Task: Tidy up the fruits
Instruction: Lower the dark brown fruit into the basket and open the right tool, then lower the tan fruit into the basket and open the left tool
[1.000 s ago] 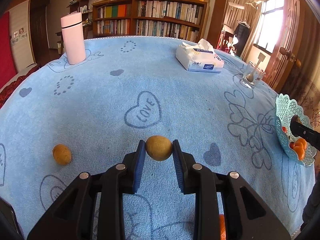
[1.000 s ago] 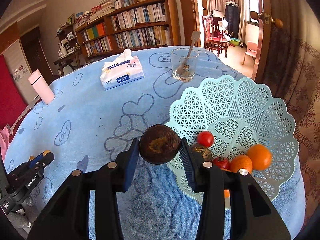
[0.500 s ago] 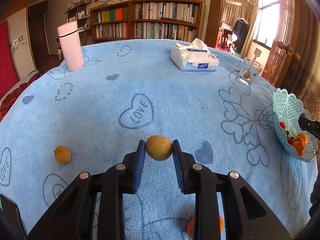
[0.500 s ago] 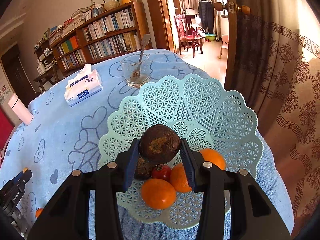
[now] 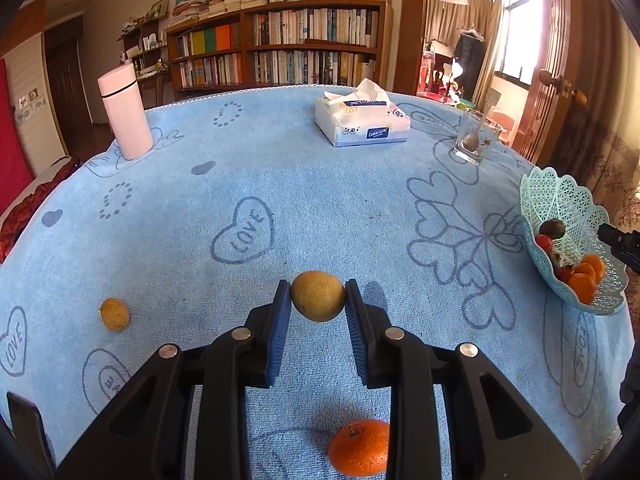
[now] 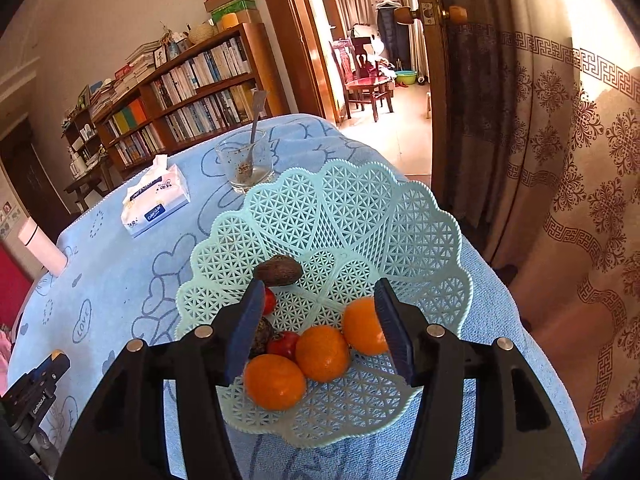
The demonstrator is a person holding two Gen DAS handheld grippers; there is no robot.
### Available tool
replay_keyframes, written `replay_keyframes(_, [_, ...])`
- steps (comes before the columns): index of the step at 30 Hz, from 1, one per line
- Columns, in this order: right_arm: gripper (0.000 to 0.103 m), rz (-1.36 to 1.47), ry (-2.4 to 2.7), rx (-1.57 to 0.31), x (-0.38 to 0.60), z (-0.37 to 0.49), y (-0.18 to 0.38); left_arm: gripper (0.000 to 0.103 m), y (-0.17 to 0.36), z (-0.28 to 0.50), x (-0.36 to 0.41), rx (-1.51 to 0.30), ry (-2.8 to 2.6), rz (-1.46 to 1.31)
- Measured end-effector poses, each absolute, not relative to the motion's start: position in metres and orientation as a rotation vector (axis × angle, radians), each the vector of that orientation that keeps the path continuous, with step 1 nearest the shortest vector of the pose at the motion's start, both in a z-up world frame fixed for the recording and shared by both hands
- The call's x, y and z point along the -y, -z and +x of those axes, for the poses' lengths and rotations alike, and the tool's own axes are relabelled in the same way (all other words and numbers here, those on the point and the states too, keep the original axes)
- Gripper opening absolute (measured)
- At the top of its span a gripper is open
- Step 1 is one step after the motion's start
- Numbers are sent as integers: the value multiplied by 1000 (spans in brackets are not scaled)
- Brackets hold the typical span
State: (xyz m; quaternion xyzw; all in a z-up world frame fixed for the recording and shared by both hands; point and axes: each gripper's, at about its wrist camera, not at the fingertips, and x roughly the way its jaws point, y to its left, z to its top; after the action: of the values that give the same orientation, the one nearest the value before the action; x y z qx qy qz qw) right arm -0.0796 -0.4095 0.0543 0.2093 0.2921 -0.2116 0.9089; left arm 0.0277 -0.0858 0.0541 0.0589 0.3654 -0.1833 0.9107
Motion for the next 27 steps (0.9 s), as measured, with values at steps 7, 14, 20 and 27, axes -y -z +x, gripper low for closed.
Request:
replay_keyframes(7, [59, 456, 449, -567, 418, -96, -56, 28, -59, 20, 114, -749, 425, 152])
replay_keyframes(14, [59, 427, 483, -526, 421, -105, -59, 28, -68, 14, 148, -745, 503, 169])
replay_keyframes(20, [59, 441, 486, -506, 428, -112, -59, 28, -78, 7, 181, -742, 591, 182])
replay_keyframes(27, [59, 447, 493, -496, 431, -115, -56, 28, -87, -3, 225, -729, 687, 212])
